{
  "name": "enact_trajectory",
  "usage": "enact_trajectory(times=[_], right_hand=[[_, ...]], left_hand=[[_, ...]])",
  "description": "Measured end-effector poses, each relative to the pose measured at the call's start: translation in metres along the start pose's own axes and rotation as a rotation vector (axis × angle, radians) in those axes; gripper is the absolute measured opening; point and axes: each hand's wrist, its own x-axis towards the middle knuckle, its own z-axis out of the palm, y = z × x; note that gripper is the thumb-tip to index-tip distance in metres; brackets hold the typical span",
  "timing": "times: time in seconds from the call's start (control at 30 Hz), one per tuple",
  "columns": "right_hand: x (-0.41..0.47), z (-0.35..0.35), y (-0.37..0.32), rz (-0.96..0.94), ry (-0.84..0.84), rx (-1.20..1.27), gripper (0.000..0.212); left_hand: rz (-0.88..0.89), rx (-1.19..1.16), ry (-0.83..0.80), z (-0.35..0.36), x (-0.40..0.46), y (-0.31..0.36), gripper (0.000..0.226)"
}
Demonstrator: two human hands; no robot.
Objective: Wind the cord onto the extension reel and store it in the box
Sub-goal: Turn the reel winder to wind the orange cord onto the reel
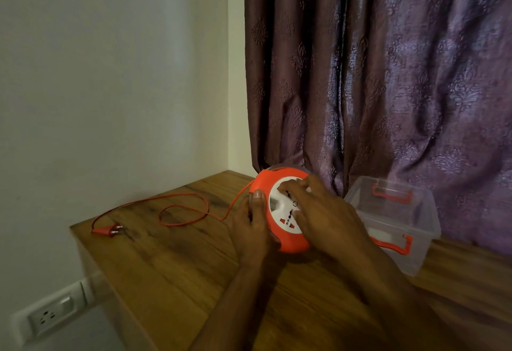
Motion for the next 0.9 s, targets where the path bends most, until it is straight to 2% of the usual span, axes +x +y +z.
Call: enact_trajectory(times=[0.13,0.3,0.43,0.63,0.9], right_hand=[[-0.005,-0.002,0.000,-0.024,-0.121,-0.009,0.057],[-0.004,-0.002,0.003,-0.036,-0.201,-0.026,0.052],[-0.006,0.001,0.005,-0.042,-0.132,-0.028,0.050],[-0.003,0.006,0.006,0.011,-0.052,-0.036,0.063],[-0.001,0.010,0.007,0.185,0.010,0.116,0.069]], left_hand=[[-0.016,-0.024,0.006,-0.001,0.001,-0.001,0.029],[-0.030,-0.030,0.008,-0.002,0.002,-0.001,0.025],[-0.034,-0.034,0.009,-0.001,0.002,-0.001,0.026],[-0.017,-0.013,0.024,-0.001,0.001,0.001,0.026],[0.024,0.053,-0.010,0.000,0.000,0.000,0.026]])
